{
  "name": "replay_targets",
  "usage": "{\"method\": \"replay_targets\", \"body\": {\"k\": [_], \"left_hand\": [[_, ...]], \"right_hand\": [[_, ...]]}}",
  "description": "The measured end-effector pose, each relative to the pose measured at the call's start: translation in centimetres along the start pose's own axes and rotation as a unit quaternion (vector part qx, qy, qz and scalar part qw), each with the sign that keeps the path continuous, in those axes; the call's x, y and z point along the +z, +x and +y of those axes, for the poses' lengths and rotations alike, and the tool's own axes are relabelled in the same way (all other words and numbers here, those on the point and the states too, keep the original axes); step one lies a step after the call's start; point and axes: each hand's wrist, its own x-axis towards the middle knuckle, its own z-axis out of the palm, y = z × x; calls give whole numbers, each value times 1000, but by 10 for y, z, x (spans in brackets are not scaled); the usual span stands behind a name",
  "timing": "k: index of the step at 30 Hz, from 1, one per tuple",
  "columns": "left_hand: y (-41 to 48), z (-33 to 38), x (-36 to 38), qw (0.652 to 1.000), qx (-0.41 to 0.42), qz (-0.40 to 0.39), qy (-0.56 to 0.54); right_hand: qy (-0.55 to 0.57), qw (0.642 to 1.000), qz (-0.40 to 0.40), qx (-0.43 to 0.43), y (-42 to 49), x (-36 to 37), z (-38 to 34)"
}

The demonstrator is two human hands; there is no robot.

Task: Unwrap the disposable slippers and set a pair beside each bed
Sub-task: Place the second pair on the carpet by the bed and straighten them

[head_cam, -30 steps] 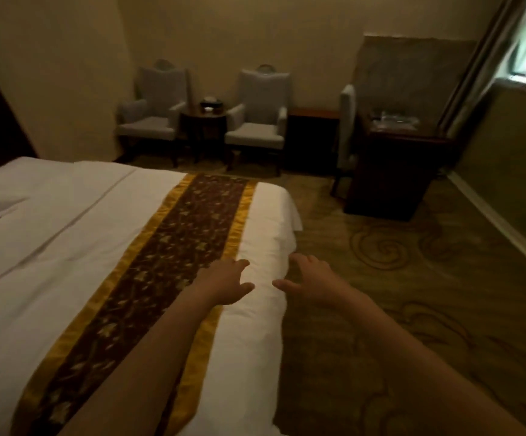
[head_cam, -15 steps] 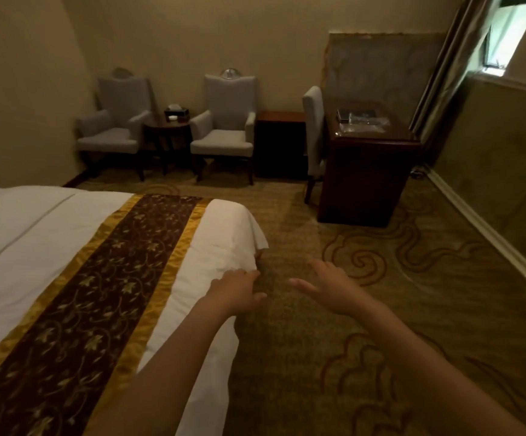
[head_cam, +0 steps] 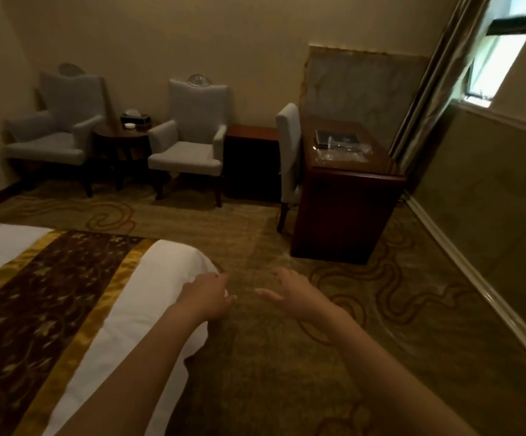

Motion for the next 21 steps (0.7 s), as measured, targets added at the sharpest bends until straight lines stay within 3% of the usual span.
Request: {"method": "replay_targets", "body": {"k": [11,21], "left_hand": [[266,-2,-35,996,-81,-28,-8],[422,-87,-85,967,-249,-24,-51]], "right_hand": [[-27,996,-42,-79,290,-76,48],[-73,973,-129,-176,531,-114,-4]]}}
